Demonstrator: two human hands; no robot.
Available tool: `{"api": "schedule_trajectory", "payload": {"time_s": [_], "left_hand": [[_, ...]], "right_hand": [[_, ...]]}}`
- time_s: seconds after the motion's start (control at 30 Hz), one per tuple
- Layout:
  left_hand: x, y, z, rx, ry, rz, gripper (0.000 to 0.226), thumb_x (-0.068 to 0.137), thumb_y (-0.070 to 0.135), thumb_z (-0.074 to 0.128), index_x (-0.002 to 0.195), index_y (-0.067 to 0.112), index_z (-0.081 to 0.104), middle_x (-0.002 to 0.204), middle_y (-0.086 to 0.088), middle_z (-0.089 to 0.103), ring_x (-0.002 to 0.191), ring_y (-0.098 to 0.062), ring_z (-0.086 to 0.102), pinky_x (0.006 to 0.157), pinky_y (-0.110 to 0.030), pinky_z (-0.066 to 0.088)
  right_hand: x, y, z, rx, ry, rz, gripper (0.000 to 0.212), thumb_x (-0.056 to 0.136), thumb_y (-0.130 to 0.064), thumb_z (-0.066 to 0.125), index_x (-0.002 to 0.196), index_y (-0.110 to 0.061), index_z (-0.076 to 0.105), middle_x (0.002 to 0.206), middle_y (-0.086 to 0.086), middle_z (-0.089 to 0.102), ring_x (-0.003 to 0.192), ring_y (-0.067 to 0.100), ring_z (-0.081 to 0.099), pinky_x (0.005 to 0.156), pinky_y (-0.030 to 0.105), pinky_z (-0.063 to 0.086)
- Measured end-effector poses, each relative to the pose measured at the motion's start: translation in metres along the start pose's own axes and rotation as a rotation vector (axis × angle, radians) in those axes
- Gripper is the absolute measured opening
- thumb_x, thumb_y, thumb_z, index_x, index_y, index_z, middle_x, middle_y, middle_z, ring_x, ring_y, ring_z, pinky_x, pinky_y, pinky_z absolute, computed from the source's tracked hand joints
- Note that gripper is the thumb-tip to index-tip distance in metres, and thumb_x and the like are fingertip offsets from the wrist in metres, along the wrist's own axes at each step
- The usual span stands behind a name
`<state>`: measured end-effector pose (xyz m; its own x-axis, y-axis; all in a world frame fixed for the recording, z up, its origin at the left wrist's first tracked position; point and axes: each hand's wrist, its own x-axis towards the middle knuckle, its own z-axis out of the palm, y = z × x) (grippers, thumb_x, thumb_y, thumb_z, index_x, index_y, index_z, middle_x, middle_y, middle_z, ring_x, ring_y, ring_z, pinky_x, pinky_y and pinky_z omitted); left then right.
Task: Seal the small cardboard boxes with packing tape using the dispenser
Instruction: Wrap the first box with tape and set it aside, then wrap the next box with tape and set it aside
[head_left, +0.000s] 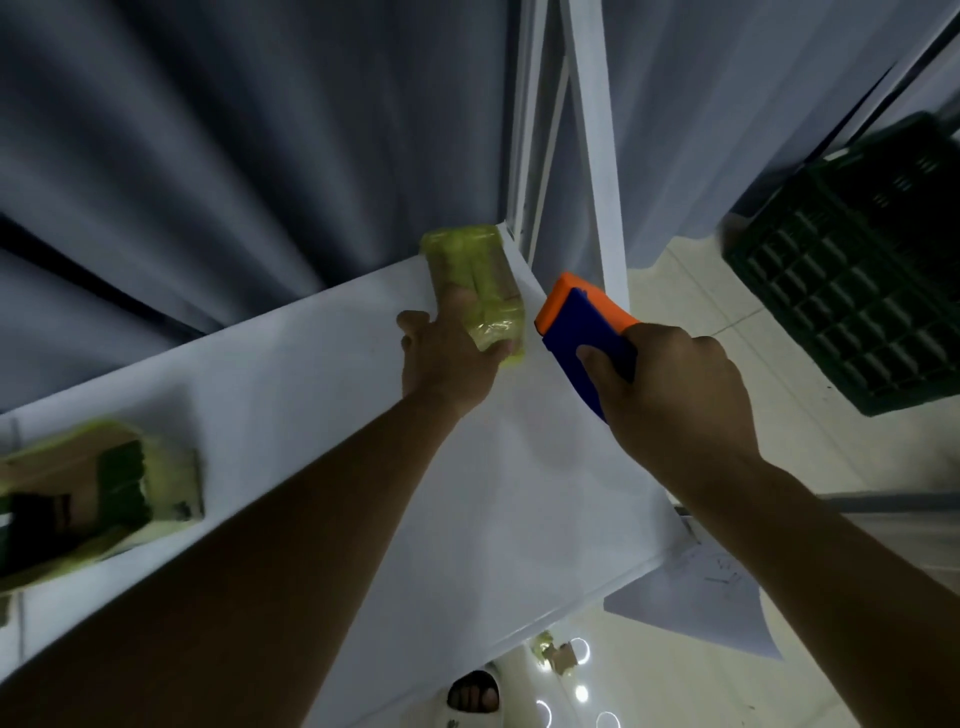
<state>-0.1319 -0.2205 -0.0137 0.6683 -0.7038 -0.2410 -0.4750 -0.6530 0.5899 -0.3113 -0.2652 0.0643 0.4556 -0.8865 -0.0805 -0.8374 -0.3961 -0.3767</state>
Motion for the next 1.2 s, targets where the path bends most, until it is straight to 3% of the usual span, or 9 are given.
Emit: {"api": "schedule_trajectory", "payload": {"time_s": [0.17,0.27,0.43,0.53,0.63,0.77,0.93,1.2], "left_hand": [[-0.038,-0.014,-0.033,0.209,-0.088,0.042,0.066,0.089,0.045,0.069,0.143,0.026,0.037,0.134,-0.018,0.038,0.115,-0.033,0.052,0.078,-0.032,0.046],[-0.068,-0.028,-0.055,0.323,-0.135,0.022,0.062,0.091,0.044,0.065,0.144,0.029,0.037,0.141,-0.015,0.035,0.126,-0.034,0.045,0.09,-0.039,0.049],[-0.11,-0.06,-0.092,0.384,-0.144,-0.025,0.056,0.092,0.045,0.062,0.143,0.03,0.046,0.148,-0.007,0.038,0.132,-0.028,0.044,0.105,-0.042,0.047],[-0.13,-0.084,-0.114,0.401,-0.094,-0.056,0.054,0.091,0.045,0.063,0.141,0.029,0.05,0.147,-0.007,0.04,0.133,-0.028,0.043,0.106,-0.042,0.046],[-0.148,-0.114,-0.138,0.437,-0.065,-0.111,0.054,0.09,0.044,0.063,0.141,0.028,0.051,0.145,-0.008,0.041,0.135,-0.03,0.042,0.106,-0.043,0.045],[-0.167,-0.16,-0.174,0.458,-0.023,-0.153,0.049,0.089,0.04,0.065,0.134,0.022,0.054,0.137,-0.011,0.049,0.13,-0.032,0.047,0.105,-0.044,0.046],[-0.179,-0.217,-0.214,0.435,0.018,-0.176,0.05,0.085,0.034,0.07,0.132,0.021,0.057,0.133,-0.008,0.058,0.123,-0.031,0.054,0.102,-0.046,0.049],[-0.176,-0.29,-0.227,0.454,-0.005,-0.241,0.048,0.085,0.035,0.072,0.129,0.019,0.059,0.13,-0.01,0.057,0.124,-0.031,0.052,0.102,-0.046,0.049]], "right_hand": [[-0.02,0.0,-0.011,0.0,-0.024,-0.097,0.033,0.101,-0.044,0.051,0.097,-0.013,0.064,0.077,0.0,0.063,0.058,0.015,0.053,0.057,0.027,0.043],[-0.035,-0.01,-0.017,0.002,-0.056,-0.187,0.033,0.1,-0.046,0.051,0.087,-0.016,0.059,0.073,0.0,0.062,0.058,0.016,0.053,0.058,0.028,0.047],[-0.058,-0.04,-0.017,0.052,-0.056,-0.307,0.042,0.097,-0.044,0.056,0.065,-0.027,0.037,0.056,-0.009,0.045,0.049,0.008,0.043,0.048,0.023,0.03],[-0.07,-0.064,-0.008,0.033,-0.084,-0.357,0.044,0.097,-0.045,0.056,0.064,-0.025,0.035,0.057,-0.008,0.042,0.051,0.012,0.043,0.054,0.027,0.036],[-0.082,-0.091,0.006,0.013,-0.114,-0.43,0.04,0.098,-0.048,0.053,0.071,-0.021,0.042,0.06,-0.01,0.04,0.052,0.008,0.038,0.055,0.027,0.032],[-0.099,-0.13,0.029,0.03,-0.16,-0.524,0.039,0.098,-0.051,0.051,0.078,-0.017,0.049,0.062,-0.007,0.042,0.06,0.017,0.047,0.057,0.027,0.033],[-0.11,-0.176,0.056,0.049,-0.195,-0.583,0.041,0.098,-0.051,0.05,0.076,-0.017,0.047,0.06,-0.009,0.038,0.055,0.004,0.034,0.049,0.023,0.025],[-0.117,-0.217,0.092,0.046,-0.273,-0.578,0.048,0.097,-0.051,0.053,0.064,-0.025,0.031,0.056,-0.005,0.04,0.052,0.009,0.038,0.049,0.025,0.026]]}}
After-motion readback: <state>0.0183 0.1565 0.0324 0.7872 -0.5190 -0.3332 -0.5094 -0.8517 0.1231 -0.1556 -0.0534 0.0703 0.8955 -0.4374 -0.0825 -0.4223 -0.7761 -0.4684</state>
